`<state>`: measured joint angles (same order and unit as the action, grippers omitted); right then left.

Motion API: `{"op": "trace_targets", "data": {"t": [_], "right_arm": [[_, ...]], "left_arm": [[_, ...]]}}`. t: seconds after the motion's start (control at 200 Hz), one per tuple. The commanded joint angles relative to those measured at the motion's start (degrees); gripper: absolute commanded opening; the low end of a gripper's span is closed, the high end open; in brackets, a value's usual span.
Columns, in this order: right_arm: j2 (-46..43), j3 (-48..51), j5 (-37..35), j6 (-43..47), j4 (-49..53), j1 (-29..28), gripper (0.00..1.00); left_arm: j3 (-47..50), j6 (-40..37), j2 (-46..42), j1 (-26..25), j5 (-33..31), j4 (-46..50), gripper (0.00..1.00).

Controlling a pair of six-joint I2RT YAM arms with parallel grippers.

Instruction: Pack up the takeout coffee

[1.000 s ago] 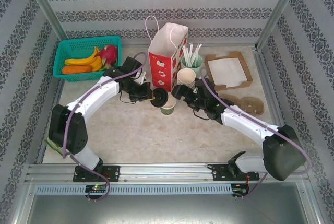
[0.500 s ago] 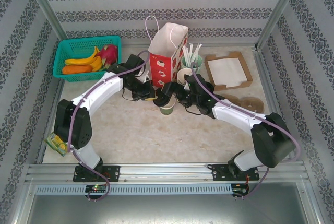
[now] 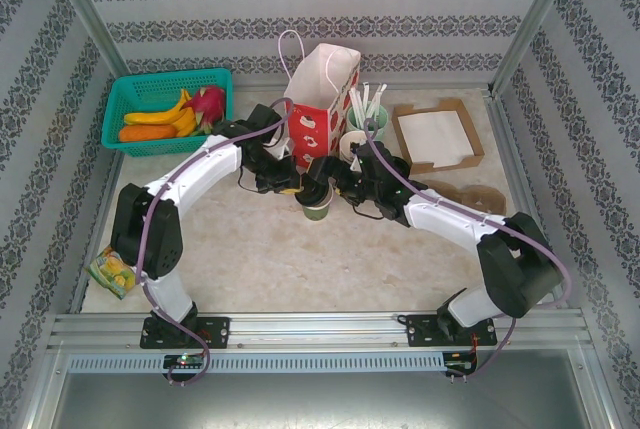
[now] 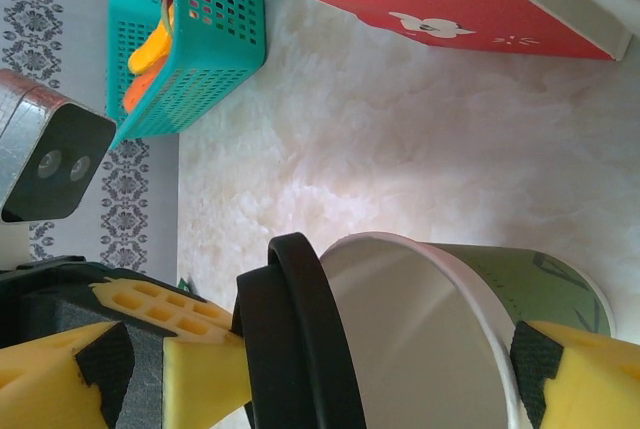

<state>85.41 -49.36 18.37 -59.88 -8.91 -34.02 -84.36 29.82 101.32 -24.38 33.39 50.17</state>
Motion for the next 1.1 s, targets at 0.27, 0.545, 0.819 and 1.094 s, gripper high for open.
{"op": "trace_targets", "data": {"t": [0.27, 0.545, 0.819, 1.094], "right_arm": [[2.31, -1.61, 3.14, -2.17, -4.33, -1.82, 0.98], [0.7, -1.2, 3.25, -1.12, -5.03, -1.37, 0.98], [-4.96, 2.46, 3.68, 2.1, 0.32, 2.39, 0.96], [-9.12, 7.15, 4.84, 3.29, 2.97, 5.49, 0.76]], "left_arm": [[-2.67, -1.93, 5.1, -2.53, -2.15, 4.89, 0.0], [-5.44, -3.63, 7.58, -4.07, -8.85, 10.11, 0.0], [-5.65, -3.2, 7.83, -4.36, -9.92, 10.42, 0.0], [-7.48, -3.42, 9.08, -4.8, -9.63, 10.93, 0.0]]}}
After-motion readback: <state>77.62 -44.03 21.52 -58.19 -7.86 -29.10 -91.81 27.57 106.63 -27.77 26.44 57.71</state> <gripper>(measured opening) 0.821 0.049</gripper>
